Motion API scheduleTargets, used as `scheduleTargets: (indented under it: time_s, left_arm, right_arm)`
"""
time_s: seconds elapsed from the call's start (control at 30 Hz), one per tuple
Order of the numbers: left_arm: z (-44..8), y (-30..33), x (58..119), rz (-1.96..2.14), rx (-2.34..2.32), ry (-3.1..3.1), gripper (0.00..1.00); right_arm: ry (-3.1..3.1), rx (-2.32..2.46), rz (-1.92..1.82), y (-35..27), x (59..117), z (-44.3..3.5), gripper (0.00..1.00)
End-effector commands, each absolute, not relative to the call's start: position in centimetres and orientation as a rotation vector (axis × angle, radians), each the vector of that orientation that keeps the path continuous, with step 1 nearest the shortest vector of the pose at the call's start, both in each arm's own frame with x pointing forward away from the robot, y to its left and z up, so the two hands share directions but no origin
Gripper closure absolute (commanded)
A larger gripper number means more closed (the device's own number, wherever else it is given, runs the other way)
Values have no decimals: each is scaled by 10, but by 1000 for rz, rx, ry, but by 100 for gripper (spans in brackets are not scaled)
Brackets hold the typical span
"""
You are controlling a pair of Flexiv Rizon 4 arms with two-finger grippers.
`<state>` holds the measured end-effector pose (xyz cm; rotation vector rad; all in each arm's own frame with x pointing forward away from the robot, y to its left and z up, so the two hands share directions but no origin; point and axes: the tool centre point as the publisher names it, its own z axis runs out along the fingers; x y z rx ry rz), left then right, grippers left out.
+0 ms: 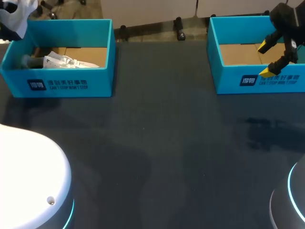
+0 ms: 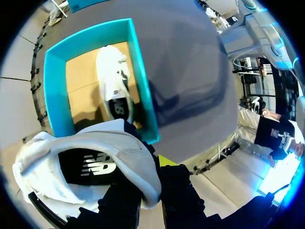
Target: Take the shoe out of the shoebox, open the shoe tongue, remove and reinsert the insole, then place the shoe into the shoebox
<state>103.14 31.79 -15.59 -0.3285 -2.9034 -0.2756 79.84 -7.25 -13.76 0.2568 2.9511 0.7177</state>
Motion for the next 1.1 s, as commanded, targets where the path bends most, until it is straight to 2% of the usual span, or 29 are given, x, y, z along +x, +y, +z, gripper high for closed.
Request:
scheduleTargets:
  time_s: [0.03,0.5,1.1]
  left_arm:
    - [-154,319,1054,-270,-311,-2891,100]
    - [-154,318,1096,-268,-294,-2910,100]
    - [-154,318,1096,-268,-294,-2910,100]
  right_arm:
    - [2954,258,714,-72,800,-138,0]
    - [2954,258,714,-72,800,-138,0]
    - [2954,258,714,-72,800,-138,0]
